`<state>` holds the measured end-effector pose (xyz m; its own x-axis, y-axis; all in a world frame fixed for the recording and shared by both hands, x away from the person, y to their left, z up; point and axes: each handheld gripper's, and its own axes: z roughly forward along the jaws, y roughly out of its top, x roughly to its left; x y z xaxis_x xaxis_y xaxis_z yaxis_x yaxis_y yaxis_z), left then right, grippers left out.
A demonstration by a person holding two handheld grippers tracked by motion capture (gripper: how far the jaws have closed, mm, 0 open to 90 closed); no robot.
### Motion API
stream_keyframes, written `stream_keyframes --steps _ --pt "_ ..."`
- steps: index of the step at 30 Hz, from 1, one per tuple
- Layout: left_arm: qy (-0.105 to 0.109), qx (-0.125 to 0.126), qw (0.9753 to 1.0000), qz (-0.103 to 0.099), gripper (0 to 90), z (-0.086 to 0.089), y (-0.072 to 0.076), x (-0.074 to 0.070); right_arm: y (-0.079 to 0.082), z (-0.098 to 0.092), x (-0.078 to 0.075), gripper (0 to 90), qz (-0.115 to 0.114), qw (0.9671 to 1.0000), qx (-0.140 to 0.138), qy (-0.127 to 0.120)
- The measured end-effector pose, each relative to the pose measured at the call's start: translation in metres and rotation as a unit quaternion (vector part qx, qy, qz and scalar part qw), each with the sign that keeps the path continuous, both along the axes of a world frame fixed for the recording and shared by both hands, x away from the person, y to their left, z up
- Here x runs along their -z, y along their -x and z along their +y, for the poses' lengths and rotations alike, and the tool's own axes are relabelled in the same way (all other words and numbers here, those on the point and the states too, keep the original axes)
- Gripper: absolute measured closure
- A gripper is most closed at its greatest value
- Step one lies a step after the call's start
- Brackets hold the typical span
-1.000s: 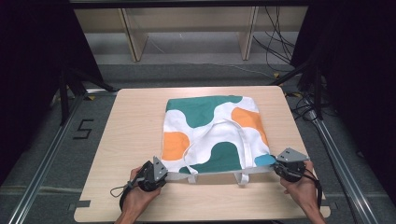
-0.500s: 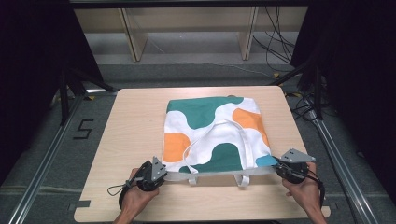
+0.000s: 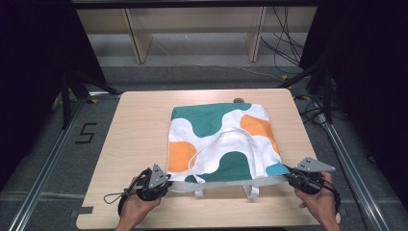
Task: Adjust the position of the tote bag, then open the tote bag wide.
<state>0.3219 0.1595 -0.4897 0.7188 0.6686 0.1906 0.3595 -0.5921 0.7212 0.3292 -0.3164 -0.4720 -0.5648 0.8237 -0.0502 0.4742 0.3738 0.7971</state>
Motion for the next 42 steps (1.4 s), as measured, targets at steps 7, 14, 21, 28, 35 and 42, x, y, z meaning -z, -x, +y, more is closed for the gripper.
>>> stream_keyframes --steps 7,14,21,28,35,42 --pt "0.010 0.004 0.9999 -0.012 77.7 0.005 0.004 -0.004 0.010 0.000 -0.002 83.8 -0.005 0.9999 -0.002 -0.011" --pt "0.026 -0.001 0.9995 -0.019 78.0 0.009 0.006 -0.010 0.015 0.000 -0.006 83.7 -0.005 0.9994 -0.008 -0.033" --pt "0.060 -0.015 0.9966 -0.055 80.1 0.008 0.008 -0.022 0.017 0.000 -0.012 84.1 -0.026 0.9986 -0.012 -0.045" --pt "0.063 -0.025 0.9918 -0.108 82.7 0.011 0.011 -0.048 0.020 0.008 -0.034 84.6 -0.051 0.9953 -0.023 -0.079" --pt "0.098 -0.019 0.9837 -0.150 83.0 0.009 0.009 -0.083 0.021 0.014 -0.063 85.3 -0.080 0.9921 -0.037 -0.090" --pt "0.122 -0.029 0.9737 -0.191 83.5 0.018 0.008 -0.121 0.014 0.011 -0.102 85.7 -0.116 0.9881 -0.031 -0.097"
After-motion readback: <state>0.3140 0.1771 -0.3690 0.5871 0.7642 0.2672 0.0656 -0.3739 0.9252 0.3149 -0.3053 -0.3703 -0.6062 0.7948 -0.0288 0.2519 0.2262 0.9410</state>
